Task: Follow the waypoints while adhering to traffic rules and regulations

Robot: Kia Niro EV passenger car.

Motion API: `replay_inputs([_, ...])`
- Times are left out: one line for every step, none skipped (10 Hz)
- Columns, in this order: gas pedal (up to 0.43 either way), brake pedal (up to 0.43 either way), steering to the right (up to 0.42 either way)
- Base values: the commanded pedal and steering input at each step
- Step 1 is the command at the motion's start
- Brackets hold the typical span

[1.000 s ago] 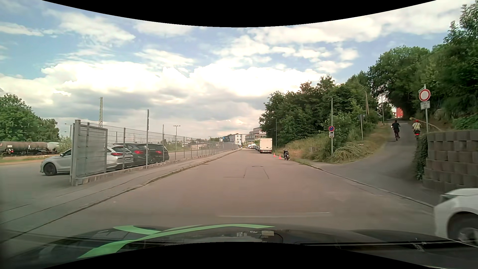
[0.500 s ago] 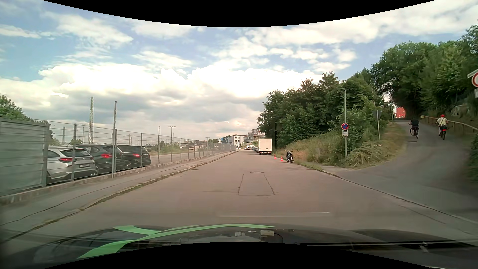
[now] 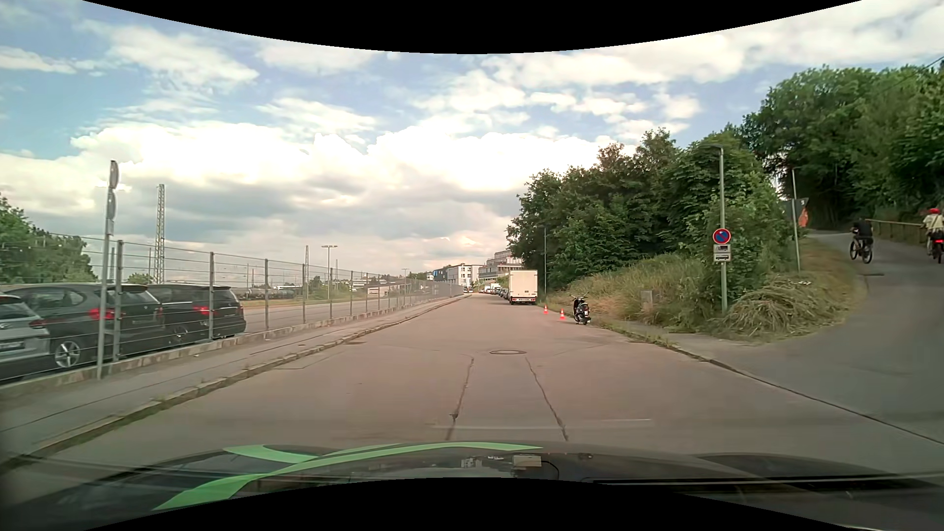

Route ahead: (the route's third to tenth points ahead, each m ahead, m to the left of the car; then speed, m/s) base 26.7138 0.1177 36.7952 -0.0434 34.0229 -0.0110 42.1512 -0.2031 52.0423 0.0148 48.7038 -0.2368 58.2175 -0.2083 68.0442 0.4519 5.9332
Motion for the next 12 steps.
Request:
replay_inputs([0.079,0.0,0.003])
replay_inputs([0.079,0.0,0.003])
replay_inputs([0.079,0.0,0.002])
replay_inputs([0.079,0.0,0.0])
replay_inputs([0.079,0.0,0.0])
replay_inputs([0.079,0.0,0.0])
replay_inputs([0.079,0.0,0.0])
replay_inputs([0.079,0.0,-0.001])
replay_inputs([0.079,0.0,-0.002])
replay_inputs([0.079,0.0,-0.002])
replay_inputs([0.067,0.0,-0.002])
replay_inputs([0.059,0.0,-0.002])
